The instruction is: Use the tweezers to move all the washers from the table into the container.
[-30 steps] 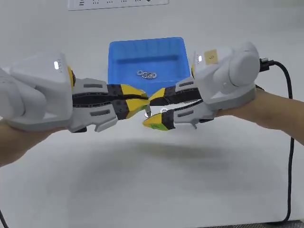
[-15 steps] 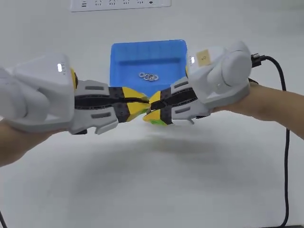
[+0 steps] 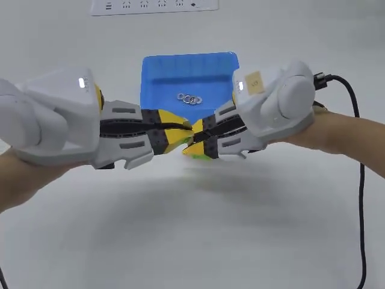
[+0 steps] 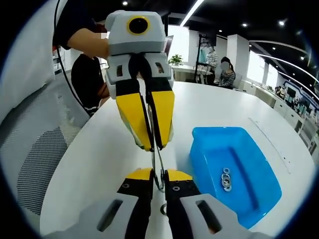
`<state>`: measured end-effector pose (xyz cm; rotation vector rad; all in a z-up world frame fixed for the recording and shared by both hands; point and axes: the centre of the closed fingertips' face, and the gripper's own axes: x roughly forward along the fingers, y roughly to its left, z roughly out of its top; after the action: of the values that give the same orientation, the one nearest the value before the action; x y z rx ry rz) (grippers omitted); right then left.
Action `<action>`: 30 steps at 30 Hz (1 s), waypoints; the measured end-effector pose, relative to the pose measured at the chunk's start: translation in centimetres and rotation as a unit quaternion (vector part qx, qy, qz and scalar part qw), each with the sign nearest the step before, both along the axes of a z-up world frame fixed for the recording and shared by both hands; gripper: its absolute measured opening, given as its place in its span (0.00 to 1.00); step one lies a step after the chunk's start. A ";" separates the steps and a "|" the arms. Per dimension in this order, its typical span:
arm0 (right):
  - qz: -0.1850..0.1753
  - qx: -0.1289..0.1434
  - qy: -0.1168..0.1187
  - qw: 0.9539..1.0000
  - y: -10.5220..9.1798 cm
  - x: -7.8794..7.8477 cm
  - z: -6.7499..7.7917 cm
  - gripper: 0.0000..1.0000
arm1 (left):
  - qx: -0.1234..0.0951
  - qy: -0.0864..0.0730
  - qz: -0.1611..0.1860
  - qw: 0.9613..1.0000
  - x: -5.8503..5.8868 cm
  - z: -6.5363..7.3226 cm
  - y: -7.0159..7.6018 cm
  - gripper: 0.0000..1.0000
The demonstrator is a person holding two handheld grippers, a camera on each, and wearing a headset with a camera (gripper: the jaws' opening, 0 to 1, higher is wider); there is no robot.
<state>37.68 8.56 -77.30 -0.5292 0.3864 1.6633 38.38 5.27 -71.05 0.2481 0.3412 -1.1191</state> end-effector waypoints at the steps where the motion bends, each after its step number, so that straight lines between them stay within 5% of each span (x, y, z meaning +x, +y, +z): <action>1: 0.000 0.001 0.000 1.000 0.0 0.0 0.0 0.09 | 0.001 0.002 0.001 1.000 0.0 0.0 0.0 0.06; 3: -0.001 0.001 0.002 1.000 0.1 0.0 0.1 0.09 | -0.006 0.017 0.009 1.000 0.1 0.2 -0.1 0.07; 7: -0.006 0.003 -0.003 1.000 0.4 0.1 0.4 0.09 | -0.039 0.013 0.025 0.999 0.4 1.8 -0.1 0.10; 11: -0.015 0.003 -0.001 1.000 0.2 0.0 1.0 0.09 | -0.019 -0.012 0.022 0.999 0.1 2.1 0.6 0.18; 16: -0.029 -0.004 0.010 1.000 -0.6 0.1 1.4 0.09 | -0.040 -0.014 0.034 0.999 -0.8 3.0 1.1 0.24; 26: -0.056 -0.001 0.010 0.998 -1.2 0.5 4.5 0.08 | -0.010 -0.018 0.047 0.999 -3.7 2.4 2.8 0.32; 30: -0.065 0.008 0.005 0.998 -1.1 1.1 6.1 0.08 | -0.018 -0.016 0.074 0.997 -4.0 2.4 3.9 0.40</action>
<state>38.81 7.42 -71.16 -0.4735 0.4067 1.5424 34.41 9.18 -68.68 0.2061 0.3063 -0.9728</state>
